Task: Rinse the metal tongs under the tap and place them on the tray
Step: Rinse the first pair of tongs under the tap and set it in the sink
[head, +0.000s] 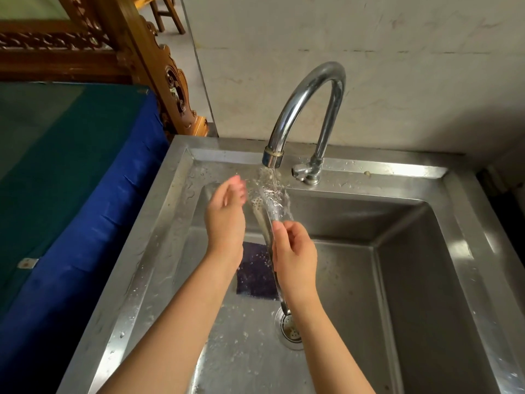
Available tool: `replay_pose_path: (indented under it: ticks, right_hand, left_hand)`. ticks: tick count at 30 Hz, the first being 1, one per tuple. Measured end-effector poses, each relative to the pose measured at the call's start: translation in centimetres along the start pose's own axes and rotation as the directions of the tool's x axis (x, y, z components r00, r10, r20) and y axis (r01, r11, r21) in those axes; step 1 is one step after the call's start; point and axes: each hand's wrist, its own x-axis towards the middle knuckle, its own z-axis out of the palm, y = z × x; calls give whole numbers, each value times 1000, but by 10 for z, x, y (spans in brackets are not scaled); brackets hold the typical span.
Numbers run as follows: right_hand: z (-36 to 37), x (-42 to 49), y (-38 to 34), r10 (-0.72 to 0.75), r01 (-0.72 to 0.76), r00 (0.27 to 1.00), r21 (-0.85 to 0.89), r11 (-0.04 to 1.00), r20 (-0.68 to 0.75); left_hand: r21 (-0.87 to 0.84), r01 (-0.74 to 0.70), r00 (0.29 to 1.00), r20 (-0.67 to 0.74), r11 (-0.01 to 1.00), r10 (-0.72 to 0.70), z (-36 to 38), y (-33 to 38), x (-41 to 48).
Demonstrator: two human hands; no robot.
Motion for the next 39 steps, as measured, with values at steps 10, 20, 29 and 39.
replay_pose_path:
  ticks: [10, 20, 29, 39]
  right_hand:
    - [-8, -1, 4, -144, 136, 989, -218, 966, -21]
    - [-21, -4, 4, -207, 179, 977, -331, 926, -50]
    - [-22, -14, 14, -223, 195, 975, -415, 889, -19]
    - [-18, -6, 1, -202, 189, 979, -302, 934, -10]
  left_hand:
    - [-58, 70, 967, 249, 996, -54, 25, 17, 2]
    - [-140, 168, 915, 390, 976, -101, 30, 12, 4]
    - [-98, 220, 956, 219, 970, -195, 33, 20, 11]
    - [-437, 387, 842, 527, 812, -117, 25, 12, 5]
